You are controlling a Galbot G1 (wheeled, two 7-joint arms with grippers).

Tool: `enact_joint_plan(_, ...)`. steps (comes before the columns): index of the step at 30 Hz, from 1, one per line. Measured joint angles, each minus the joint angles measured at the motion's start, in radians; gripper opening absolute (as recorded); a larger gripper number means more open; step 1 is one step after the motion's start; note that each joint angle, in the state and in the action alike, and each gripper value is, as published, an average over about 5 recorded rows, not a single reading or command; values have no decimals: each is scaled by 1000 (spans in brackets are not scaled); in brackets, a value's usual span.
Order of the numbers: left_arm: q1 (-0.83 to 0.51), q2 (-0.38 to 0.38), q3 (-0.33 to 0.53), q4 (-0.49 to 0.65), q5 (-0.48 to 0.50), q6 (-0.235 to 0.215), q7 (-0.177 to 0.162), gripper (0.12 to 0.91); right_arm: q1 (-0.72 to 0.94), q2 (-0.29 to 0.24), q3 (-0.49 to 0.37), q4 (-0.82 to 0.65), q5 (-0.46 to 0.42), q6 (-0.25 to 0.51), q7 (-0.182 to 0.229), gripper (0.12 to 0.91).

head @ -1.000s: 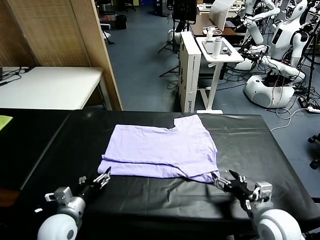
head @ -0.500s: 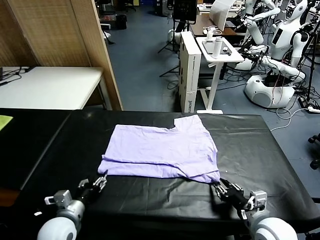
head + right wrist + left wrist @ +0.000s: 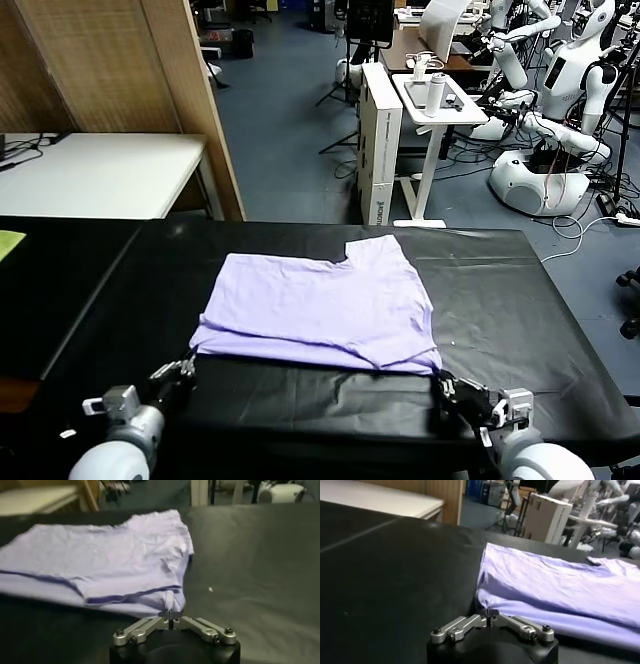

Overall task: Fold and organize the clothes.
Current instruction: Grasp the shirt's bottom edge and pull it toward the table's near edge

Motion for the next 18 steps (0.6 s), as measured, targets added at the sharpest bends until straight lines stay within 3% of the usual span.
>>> enact_joint_plan(9, 157, -8, -31, -71, 29, -2, -3, 148, -65, 8, 9, 56, -6, -10, 8, 161)
enact_joint_plan(12, 189, -9, -40, -89, 30, 0, -13, 148, -79, 8, 13, 70, -5, -10, 14, 279)
enact_joint_plan(15, 210, -12, -50, -106, 26, 6, -35, 157, -94, 5, 22, 85, -1, -10, 14, 462)
enact_joint_plan(18, 222, -17, -58, -121, 19, 17, -71, 259, -111, 1, 37, 104, 10, -10, 14, 652)
